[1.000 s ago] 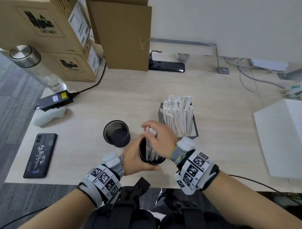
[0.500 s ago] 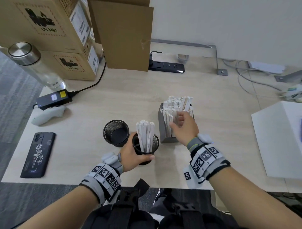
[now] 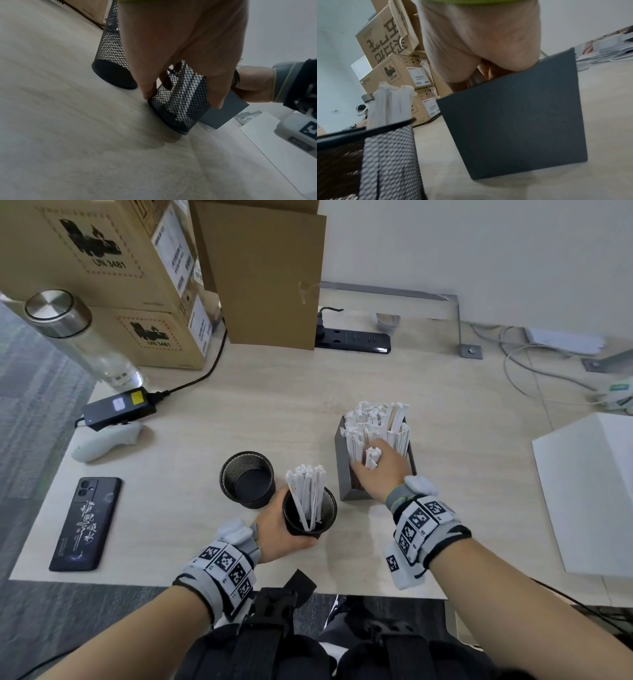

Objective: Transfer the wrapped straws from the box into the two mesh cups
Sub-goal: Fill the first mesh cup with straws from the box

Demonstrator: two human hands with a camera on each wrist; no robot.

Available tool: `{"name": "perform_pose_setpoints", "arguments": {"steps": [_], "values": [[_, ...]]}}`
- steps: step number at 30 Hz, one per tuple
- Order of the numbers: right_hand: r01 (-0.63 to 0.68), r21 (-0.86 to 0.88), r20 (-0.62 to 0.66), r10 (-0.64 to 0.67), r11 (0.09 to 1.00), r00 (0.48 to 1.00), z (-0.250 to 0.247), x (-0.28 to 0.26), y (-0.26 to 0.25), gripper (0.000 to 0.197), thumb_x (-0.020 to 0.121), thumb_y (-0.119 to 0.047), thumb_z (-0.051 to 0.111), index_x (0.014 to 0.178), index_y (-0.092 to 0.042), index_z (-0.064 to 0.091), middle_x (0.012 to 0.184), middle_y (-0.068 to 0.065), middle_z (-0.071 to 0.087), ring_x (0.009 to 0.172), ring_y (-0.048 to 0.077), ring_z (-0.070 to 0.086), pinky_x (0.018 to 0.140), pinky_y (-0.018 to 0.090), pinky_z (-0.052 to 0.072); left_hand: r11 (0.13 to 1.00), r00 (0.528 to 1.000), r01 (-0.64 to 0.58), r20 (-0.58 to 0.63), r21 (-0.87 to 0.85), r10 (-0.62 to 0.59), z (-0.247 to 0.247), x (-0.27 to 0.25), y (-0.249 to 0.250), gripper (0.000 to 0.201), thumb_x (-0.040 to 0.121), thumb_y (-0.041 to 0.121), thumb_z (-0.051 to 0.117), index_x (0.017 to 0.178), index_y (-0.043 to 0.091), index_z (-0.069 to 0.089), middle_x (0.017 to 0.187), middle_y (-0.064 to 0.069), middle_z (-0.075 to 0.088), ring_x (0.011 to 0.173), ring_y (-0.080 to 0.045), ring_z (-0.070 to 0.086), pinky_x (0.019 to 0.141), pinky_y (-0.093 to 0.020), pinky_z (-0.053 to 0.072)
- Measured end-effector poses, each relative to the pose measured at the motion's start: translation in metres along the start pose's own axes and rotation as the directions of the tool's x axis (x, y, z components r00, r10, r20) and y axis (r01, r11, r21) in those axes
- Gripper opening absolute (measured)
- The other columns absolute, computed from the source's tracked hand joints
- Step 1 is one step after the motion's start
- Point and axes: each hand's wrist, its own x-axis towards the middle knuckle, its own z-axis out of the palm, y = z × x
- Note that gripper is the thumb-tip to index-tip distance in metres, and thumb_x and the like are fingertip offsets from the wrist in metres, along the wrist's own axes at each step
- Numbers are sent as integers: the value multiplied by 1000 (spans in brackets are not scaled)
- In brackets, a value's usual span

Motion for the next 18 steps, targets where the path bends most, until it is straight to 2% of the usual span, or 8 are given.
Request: {"name": "perform_pose_setpoints", "arguments": {"steps": [1,3,5,6,9,12,14,18], "values": [[-1,8,-12,1,1000,1000,-1,2,1,28,82,-47,65,97,-25,57,92,0,65,86,26,60,70,23,40,1000,1000,12,3,14,-12,0,1,-1,100,50,39,88,133,38,32,126,7,56,114,-1,54,92,-12,40],[-1,4,-18,1,1000,1000,-7,3,1,23,83,-45,65,81,-23,61,82,0,66,82,26,61,69,24,41,999,999,32,-14,23,-32,-1,3,-2,95,45,44,86,127,40,37,124,6,56,114,-7,55,93,-18,41],[-2,12,-49,2,1000,999,-16,3,1,30,86,-41,64,62,-24,56,67,-2,62,71,24,60,63,25,40,999,999,41,-29,-2,-41,0,5,2,96,47,36,90,129,36,40,120,10,60,112,-2,58,90,-14,43],[-6,24,-71,7,1000,997,-19,4,3,30,86,-40,63,62,-22,58,66,-2,63,69,24,61,62,25,41,999,998,47,-34,-19,-47,1,6,3,97,49,30,92,131,34,39,118,13,62,109,2,58,86,-9,43],[-45,87,-121,55,995,991,-26,4,10,21,84,-34,61,74,-16,65,73,4,68,69,26,64,60,27,46,998,996,70,-55,-4,-70,2,8,7,95,51,32,91,131,31,39,113,16,63,104,1,59,82,-11,44],[-53,190,-142,81,980,987,-31,1,13,6,82,-23,61,85,-20,57,68,0,60,56,19,52,52,23,38,996,994,84,-72,40,-81,4,11,12,93,52,39,90,129,30,39,111,16,61,103,-5,59,86,-22,45],[-18,235,-159,57,972,986,-32,1,12,11,82,-17,59,86,-23,52,64,-4,54,52,17,47,49,22,35,996,995,77,-71,41,-74,5,15,16,93,54,37,90,130,30,37,112,17,59,104,-5,57,89,-23,44],[-17,263,-151,58,965,987,-30,2,9,8,83,-17,60,81,-24,62,76,-5,63,61,15,56,60,22,42,995,997,74,-43,63,-71,4,18,21,95,57,38,89,134,32,33,114,15,60,106,-8,59,90,-25,46]]}}
